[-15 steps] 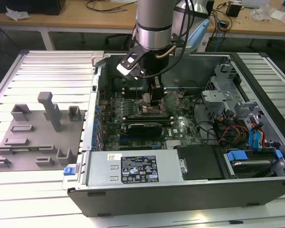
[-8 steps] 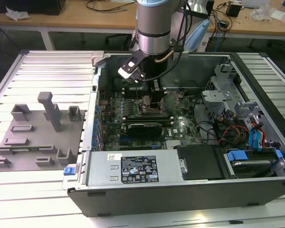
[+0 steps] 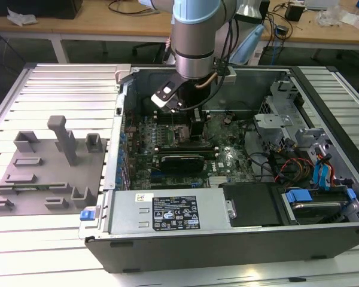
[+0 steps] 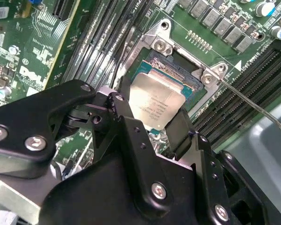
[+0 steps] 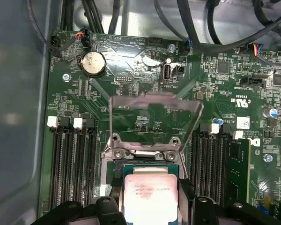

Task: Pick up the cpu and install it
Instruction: 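Place the cpu into insertion slot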

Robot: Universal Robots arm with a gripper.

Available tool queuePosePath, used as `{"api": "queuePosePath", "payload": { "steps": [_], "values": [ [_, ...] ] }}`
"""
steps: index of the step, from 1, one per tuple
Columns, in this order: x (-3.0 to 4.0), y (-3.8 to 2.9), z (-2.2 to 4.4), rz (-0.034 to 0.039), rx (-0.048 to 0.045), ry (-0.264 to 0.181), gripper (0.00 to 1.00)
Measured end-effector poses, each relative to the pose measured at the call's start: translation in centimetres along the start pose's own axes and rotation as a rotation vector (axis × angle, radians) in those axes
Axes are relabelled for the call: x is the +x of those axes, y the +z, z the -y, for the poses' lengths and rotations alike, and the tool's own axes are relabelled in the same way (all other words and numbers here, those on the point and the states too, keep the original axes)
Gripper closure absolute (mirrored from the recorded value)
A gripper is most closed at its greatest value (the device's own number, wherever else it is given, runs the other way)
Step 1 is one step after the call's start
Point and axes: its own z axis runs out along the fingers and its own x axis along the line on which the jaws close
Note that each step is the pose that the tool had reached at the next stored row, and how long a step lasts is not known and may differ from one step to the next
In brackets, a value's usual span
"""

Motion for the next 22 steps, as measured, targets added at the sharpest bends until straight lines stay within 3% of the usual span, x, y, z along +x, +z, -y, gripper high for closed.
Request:
{"api": "queuePosePath", "payload": {
  "steps": [9,17,22],
  "values": [
    [0.40,0.12,-0.01,0.0015,0.0005,0.007,0.45],
    [0.45,0.67,0.28,0.0036,0.0034,0.035,0.45],
    [0.47,0.83,0.28,-0.0019,0.0028,0.035,0.45]
  ]
}}
